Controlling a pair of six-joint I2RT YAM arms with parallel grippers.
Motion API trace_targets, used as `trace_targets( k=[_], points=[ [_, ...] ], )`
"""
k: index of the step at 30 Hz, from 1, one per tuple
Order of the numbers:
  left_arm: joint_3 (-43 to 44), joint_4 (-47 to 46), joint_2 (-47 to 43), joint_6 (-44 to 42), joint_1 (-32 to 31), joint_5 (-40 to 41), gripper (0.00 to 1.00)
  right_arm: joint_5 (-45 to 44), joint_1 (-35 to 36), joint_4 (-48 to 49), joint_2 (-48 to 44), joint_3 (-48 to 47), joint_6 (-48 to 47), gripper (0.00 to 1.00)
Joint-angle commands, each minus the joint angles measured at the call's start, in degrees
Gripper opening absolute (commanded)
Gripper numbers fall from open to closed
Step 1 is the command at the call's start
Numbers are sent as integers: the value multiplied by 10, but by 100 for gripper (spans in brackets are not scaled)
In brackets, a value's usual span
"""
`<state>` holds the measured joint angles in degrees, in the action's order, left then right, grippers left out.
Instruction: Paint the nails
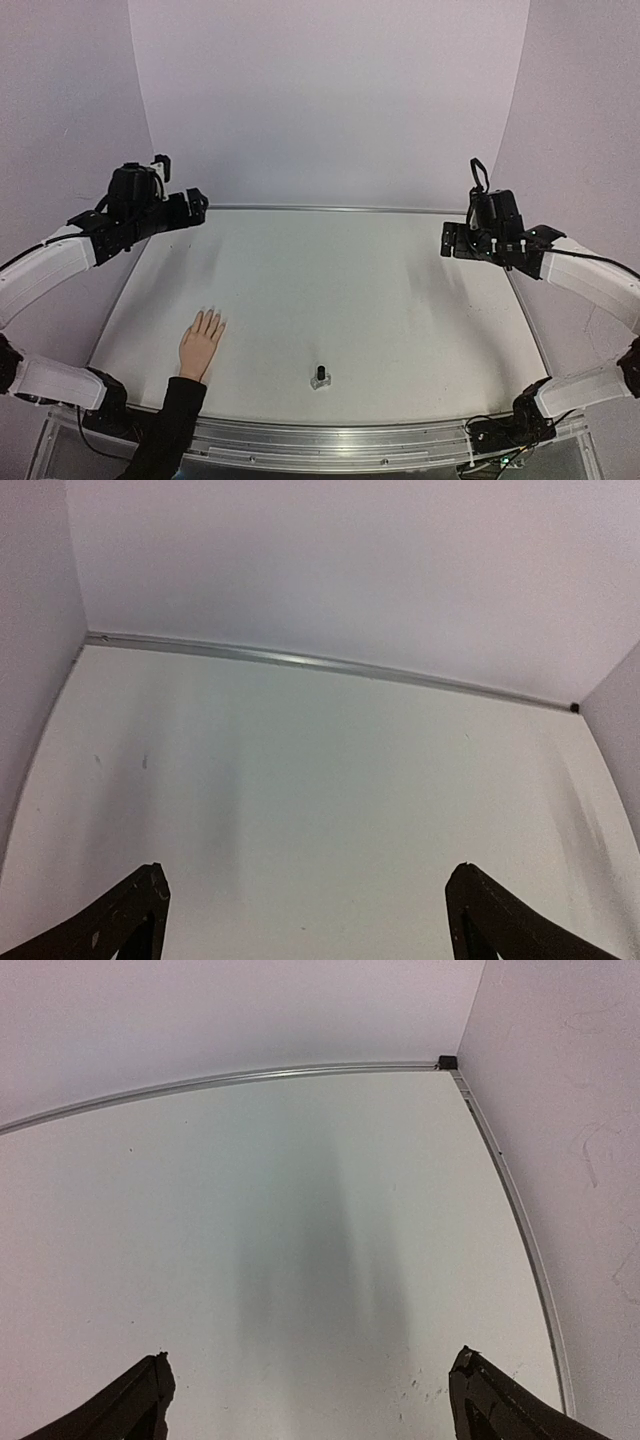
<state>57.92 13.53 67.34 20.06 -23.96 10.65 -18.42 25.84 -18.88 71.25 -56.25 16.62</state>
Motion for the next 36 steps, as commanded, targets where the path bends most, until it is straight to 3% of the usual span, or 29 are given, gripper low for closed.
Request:
trace_targets(
  k=[1,5,9,14,19,24,29,34,36],
  points=[
    [8,-3,57,32,-91,9,100,27,5,11,7,-10,5,98],
    [16,-21,119,12,-188,-18,100,54,5,39,-10,14,1,98],
    [24,-43,176,-71,-281,-129,99,60,5,50,-18,22,-4,98],
    [40,-36,240,-129,-318,-267,94,62,5,52,-30,27,-8,98],
    [62,-13,284,-176,-337,-326,93,58,6,54,-40,30,-12,98],
    [83,21,325,-199,-373,-301,90,57,5,54,-43,25,-17,98],
    [76,30,349,-212,-404,-266,76,56,6,54,-43,22,-23,98],
    [57,17,341,-201,-431,-238,72,55,6,54,-43,25,-22,98],
    [58,15,345,-187,-437,-221,65,55,6,54,-44,26,-21,98]
  ],
)
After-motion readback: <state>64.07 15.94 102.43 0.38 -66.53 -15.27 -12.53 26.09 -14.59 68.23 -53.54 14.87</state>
